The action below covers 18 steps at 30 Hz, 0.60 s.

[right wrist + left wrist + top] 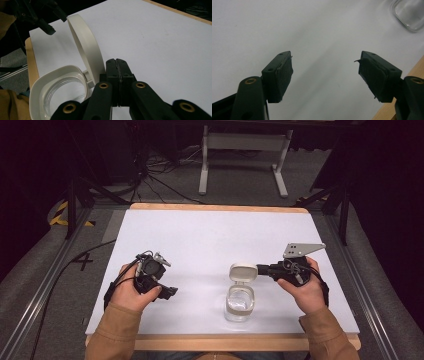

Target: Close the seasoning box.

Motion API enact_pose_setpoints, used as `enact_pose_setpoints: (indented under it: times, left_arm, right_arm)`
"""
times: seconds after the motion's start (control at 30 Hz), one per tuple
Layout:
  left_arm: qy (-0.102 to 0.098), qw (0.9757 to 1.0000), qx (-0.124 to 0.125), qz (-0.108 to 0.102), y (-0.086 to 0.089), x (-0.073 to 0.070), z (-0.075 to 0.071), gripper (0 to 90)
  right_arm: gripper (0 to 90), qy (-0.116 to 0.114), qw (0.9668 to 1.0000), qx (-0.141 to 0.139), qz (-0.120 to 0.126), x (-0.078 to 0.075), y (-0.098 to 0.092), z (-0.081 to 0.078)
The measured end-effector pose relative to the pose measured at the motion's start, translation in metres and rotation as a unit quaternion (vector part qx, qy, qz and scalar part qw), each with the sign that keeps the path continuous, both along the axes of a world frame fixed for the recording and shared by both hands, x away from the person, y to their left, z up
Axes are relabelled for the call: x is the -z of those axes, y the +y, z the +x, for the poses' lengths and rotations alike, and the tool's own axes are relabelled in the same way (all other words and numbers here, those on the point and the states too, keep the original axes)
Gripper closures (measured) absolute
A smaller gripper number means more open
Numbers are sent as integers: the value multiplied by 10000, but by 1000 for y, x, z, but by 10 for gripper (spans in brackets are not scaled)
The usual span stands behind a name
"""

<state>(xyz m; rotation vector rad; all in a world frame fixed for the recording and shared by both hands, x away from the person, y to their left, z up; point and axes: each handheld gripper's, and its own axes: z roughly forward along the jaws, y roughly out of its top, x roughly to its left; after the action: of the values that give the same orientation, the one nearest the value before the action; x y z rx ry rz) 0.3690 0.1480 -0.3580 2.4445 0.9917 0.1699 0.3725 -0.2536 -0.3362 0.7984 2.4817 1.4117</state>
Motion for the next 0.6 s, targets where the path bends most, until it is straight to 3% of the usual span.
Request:
enact_pose_setpoints:
  times: [0.6]
  left_arm:
    - [14,10000,91,1,-6,-1,4,277]
  right_arm:
    - [900,-74,9998,-180,2,-6,2,-11]
